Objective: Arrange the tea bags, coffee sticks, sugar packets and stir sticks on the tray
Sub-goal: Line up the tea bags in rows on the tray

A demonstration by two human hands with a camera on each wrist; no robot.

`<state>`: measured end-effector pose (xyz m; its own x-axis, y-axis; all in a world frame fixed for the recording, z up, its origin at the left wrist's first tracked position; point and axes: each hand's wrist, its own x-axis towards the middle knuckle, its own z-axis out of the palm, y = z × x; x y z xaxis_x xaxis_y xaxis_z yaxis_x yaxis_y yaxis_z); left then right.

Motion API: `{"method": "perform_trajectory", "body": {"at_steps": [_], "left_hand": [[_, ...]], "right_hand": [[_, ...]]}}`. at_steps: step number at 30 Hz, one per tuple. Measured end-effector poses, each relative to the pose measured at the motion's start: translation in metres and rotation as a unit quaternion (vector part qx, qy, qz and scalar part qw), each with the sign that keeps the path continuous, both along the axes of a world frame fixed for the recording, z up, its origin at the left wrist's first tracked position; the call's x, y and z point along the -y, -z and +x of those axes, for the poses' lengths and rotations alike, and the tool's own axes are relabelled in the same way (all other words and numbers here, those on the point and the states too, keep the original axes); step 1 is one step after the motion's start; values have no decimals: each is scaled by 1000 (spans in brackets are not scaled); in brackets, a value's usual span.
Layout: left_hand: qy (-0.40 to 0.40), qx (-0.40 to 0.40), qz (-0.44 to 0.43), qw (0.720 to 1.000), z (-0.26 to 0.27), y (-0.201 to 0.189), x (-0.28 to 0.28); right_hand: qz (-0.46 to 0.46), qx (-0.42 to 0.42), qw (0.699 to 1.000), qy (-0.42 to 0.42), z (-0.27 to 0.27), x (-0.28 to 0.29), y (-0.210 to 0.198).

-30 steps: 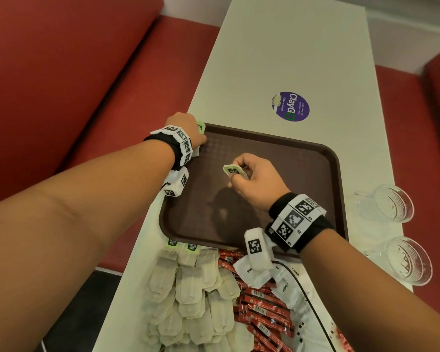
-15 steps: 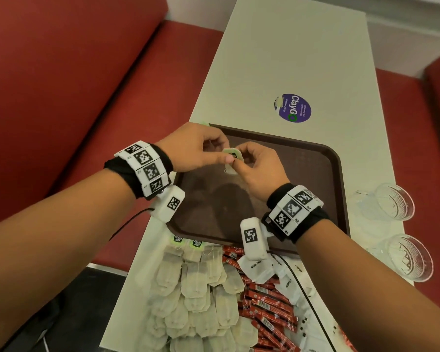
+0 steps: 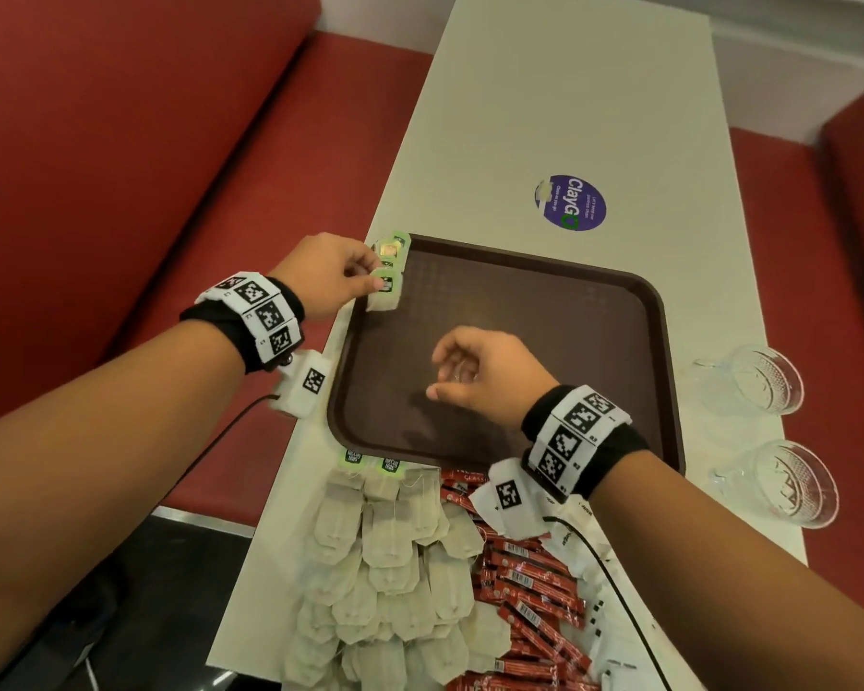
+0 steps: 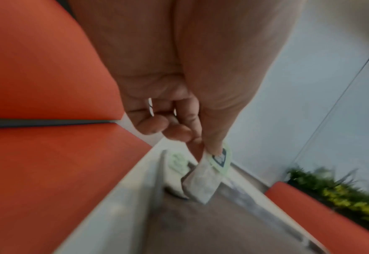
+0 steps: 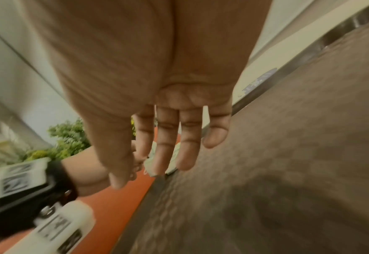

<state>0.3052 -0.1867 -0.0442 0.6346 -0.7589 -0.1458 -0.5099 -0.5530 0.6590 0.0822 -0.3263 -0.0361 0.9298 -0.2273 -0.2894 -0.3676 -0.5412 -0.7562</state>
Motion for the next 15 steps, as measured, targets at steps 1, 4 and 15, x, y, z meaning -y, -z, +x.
{"method": "perform_trajectory", "body": {"at_steps": [1, 4, 15], "left_hand": [[2, 10, 44, 999, 6, 7, 1], [0, 11, 95, 995, 15, 20, 10], [-76, 115, 168, 976, 22, 23, 49]], "right_hand": [[-15, -26, 999, -38, -5, -3, 0], [-48, -79, 989, -119, -18, -14, 1], [-141, -159, 933, -292, -35, -45, 1]]}}
